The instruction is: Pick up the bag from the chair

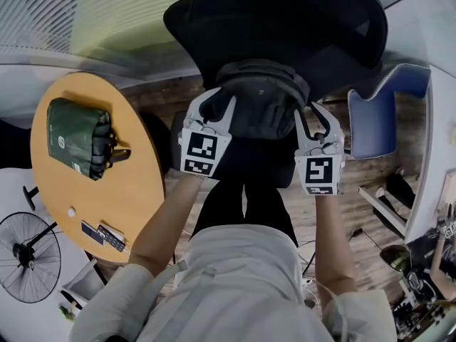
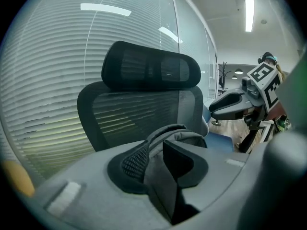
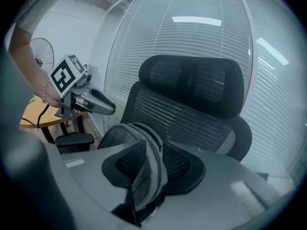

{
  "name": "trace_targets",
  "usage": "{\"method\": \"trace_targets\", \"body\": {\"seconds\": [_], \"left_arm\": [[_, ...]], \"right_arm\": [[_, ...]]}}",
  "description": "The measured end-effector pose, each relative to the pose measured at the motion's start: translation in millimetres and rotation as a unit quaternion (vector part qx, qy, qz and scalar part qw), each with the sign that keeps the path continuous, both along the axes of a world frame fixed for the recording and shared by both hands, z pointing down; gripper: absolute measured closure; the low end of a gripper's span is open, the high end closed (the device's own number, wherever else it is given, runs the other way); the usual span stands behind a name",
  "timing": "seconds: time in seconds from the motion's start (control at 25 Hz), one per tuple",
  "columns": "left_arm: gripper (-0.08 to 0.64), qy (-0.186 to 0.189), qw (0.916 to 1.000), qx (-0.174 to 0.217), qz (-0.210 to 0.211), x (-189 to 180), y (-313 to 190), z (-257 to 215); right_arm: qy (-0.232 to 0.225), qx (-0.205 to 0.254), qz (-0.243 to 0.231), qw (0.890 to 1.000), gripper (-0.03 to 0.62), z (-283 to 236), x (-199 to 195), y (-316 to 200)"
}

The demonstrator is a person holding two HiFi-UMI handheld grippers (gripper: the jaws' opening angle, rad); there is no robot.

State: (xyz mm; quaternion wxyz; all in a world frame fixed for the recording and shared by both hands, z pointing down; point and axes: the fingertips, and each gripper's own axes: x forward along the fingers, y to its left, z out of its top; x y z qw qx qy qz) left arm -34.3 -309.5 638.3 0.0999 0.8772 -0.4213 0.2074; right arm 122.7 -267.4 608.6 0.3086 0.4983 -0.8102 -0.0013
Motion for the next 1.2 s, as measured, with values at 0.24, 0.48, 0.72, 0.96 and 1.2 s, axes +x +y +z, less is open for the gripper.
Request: {"method": "trace_targets", "body": {"seconds": [0.24, 0.48, 0.72, 0.96, 1.2], "left_arm": [[0.466, -0.026, 0.9997, -0.001, 0.002, -1.6, -10.0, 29.7], [0.459, -0.044, 0.999, -0.009, 0.007, -0.4, -21.0, 53.9], [0.423, -0.044, 0.9987, -0.026, 0.008, 0.1, -29.4, 67.8], [0.391, -0.061, 0.9976, -0.032, 0.007, -1.5, -39.0, 89.1], [0.374, -0.067, 0.9967, -0.046, 0.003, -6.8, -40.5, 103.3]], "right_arm": [[0.019, -0.016, 0.0, 1.0, 0.48, 35.9, 5.2, -5.8], [0.029, -0.031, 0.004, 0.999, 0.47, 60.0, 11.4, -12.9], [0.039, -0.036, -0.002, 0.999, 0.455, 73.7, 13.8, -25.9], [0.044, -0.064, 0.012, 0.997, 0.43, 103.1, 23.0, -27.1], [0.055, -0.076, 0.01, 0.996, 0.417, 116.0, 24.5, -27.8]]}}
